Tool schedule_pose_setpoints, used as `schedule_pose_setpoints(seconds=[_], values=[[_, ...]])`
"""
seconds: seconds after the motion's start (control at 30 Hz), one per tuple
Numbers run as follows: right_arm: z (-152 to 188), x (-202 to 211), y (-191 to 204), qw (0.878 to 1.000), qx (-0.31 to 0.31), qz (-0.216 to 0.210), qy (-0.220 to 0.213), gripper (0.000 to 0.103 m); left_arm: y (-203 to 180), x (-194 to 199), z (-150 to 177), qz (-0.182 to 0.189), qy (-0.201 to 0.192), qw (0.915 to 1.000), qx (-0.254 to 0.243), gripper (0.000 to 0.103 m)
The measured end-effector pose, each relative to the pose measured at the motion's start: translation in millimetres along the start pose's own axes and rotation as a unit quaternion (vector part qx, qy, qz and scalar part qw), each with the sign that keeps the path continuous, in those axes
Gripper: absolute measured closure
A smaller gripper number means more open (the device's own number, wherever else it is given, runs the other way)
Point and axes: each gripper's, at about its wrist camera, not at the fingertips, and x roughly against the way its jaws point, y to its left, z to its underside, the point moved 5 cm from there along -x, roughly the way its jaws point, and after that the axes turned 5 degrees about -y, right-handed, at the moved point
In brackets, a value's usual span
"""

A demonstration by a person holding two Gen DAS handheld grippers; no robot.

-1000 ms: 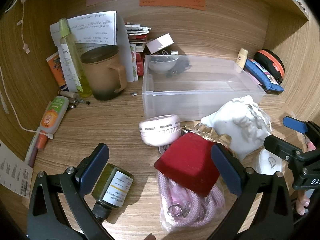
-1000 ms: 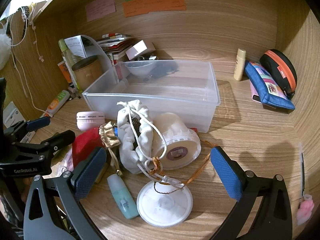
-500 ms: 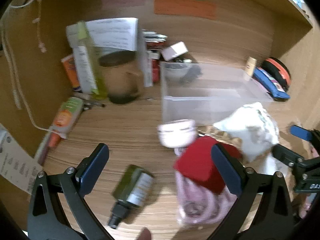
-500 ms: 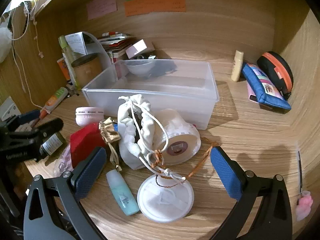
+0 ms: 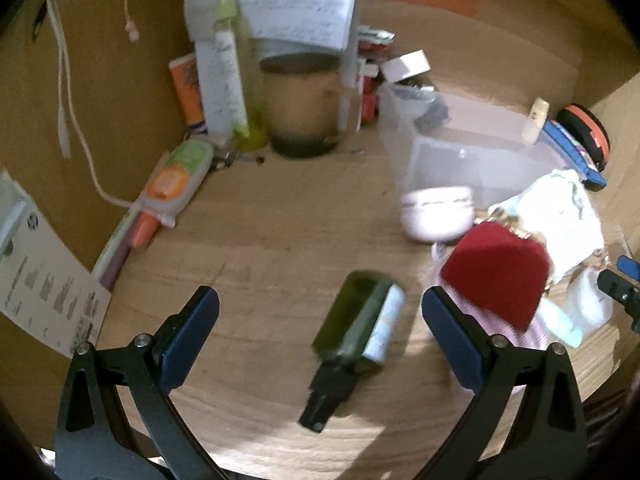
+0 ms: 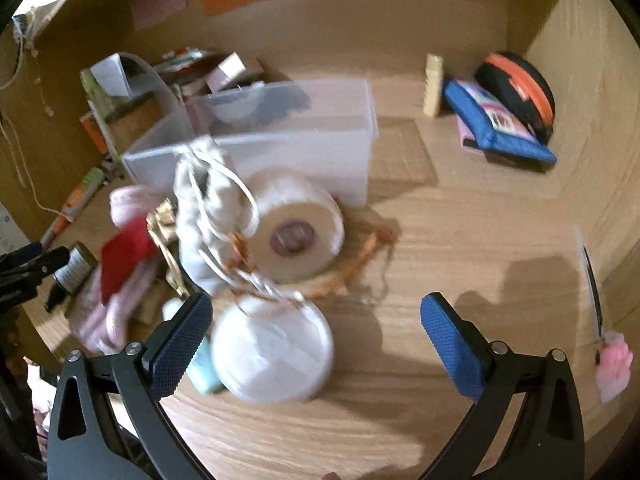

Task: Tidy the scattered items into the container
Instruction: 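Grasp the dark green bottle with the left gripper while the right grasps the white lid, then carry both items over the clear box and release them inside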

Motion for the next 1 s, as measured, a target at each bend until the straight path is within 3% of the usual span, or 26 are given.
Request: schedule_pose_setpoints(seconds=[0.07,0.2,0.33,0.47,0.8,0.93,1.0], values=[[6.0,-2.0,-5.0,1.0,-0.004,0.006,0.01,0.0,3.7,-3.6,5.4,0.001,0.007,0.9999,0.007,0.002],[12.2,-1.0,-9.4,1.0,-0.01,0.003,0.015,0.0,3.8,-12.8,13.2,0.014,0.027,0.9995,0.012,0.018],[12.8,0.2,-8.3,1.0,-0.005,0.004,0.011,0.0,-2.7,-20.8,18.8,0.024,0.036,0.999,0.007,0.019],[13.0,-0.9,1.6,1.0,0.003,-0.016,0.013,0.001,-8.7,-27.8,21.7,0.026,0.043,0.9988,-0.001,0.033],[20.8,-19.8,22.1,0.998,0.041,-0.025,0.033,0.022,-3.2,-28.4,18.0,0.009,0.03,0.9995,0.007,0.06],[20.4,-18.8,22.5,0.998,0.052,-0.016,0.023,0.039,5.4,-36.1,11.7,-0.013,0.024,0.9992,0.027,0.061],[21.1,-17.5,19.4,0.998,0.049,-0.013,0.02,0.041,5.7,-37.0,10.0,-0.011,0.022,0.9992,0.033,0.062]])
